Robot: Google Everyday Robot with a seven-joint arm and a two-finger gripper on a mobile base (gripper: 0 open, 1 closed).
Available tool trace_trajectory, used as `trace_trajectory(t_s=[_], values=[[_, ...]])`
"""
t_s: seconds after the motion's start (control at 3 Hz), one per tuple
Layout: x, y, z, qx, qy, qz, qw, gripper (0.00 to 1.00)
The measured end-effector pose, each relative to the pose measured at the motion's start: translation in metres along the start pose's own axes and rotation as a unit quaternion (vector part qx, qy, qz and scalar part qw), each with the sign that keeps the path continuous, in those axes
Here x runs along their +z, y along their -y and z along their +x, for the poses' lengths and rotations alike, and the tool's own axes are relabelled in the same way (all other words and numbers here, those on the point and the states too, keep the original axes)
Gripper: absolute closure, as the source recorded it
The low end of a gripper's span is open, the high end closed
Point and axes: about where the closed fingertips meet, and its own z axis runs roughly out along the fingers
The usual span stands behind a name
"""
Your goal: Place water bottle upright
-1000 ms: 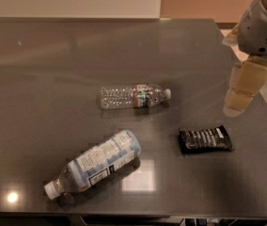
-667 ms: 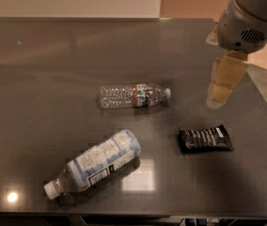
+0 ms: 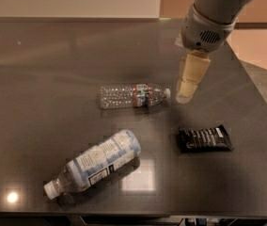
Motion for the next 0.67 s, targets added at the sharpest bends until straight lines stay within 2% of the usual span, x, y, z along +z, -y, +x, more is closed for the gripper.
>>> trace_trajectory(t_s=[0.67], values=[[0.047, 0.003, -0.046, -0.050, 0.008, -0.031, 0.9983, 0.00]])
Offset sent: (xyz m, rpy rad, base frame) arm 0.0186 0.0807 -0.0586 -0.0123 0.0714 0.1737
